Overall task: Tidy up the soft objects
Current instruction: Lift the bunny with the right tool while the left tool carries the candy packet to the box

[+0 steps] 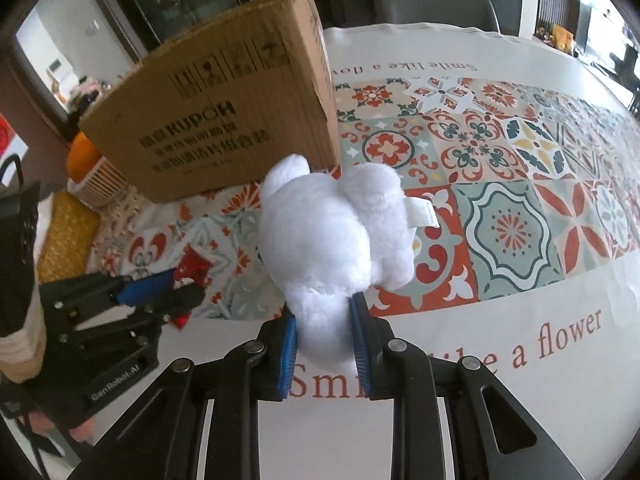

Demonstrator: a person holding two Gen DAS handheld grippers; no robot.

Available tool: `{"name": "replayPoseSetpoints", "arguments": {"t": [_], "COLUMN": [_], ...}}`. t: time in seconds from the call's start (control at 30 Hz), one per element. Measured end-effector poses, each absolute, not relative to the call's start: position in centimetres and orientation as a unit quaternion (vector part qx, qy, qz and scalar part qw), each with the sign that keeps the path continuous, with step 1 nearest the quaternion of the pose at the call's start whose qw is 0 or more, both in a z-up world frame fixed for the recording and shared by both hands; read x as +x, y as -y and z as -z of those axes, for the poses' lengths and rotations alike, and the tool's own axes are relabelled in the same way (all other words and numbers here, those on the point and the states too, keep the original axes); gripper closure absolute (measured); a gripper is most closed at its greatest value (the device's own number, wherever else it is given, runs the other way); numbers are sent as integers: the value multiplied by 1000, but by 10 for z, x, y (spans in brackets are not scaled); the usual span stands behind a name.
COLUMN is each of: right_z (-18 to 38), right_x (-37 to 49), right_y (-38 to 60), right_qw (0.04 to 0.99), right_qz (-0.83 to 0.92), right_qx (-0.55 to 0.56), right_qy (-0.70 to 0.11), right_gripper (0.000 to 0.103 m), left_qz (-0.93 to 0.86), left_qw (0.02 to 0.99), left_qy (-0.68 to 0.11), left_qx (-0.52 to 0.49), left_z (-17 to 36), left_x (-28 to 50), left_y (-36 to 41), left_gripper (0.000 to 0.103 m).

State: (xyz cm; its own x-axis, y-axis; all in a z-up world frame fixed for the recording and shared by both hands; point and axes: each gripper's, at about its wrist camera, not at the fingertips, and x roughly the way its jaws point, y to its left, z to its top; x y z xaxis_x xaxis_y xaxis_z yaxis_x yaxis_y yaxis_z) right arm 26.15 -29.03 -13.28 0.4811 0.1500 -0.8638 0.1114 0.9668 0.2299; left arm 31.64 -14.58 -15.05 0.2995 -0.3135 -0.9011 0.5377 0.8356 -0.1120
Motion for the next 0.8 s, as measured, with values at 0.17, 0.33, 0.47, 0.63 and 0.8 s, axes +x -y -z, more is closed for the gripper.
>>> {"name": "replayPoseSetpoints", "arguments": {"t": [0.17, 0.33, 0.47, 0.63, 0.8], "right_z": [124, 112, 101, 87, 71], "right_x": [255, 248, 243, 235, 229], "right_y": [290, 291, 291, 288, 286], "right_qw": [860, 871, 879, 889, 900], "right_qz": [-17, -18, -19, -22, -21], "right_qx": [145, 161, 170, 174, 174], "right_qy": [-489, -463, -446, -424, -400], "right_gripper": [78, 79, 79, 79, 79], "left_qz": [264, 256, 252, 252, 250], "left_qw": [810, 826, 838, 849, 862], "left_qy": [-515, -497, -479, -461, -437], "left_qx": [92, 79, 68, 59, 52], "left_z": [132, 113, 94, 76, 56], "left_x": [307, 302, 293, 286, 275], "left_y": [145, 136, 128, 124, 116], "left_gripper": [80, 80, 80, 80, 80]}}
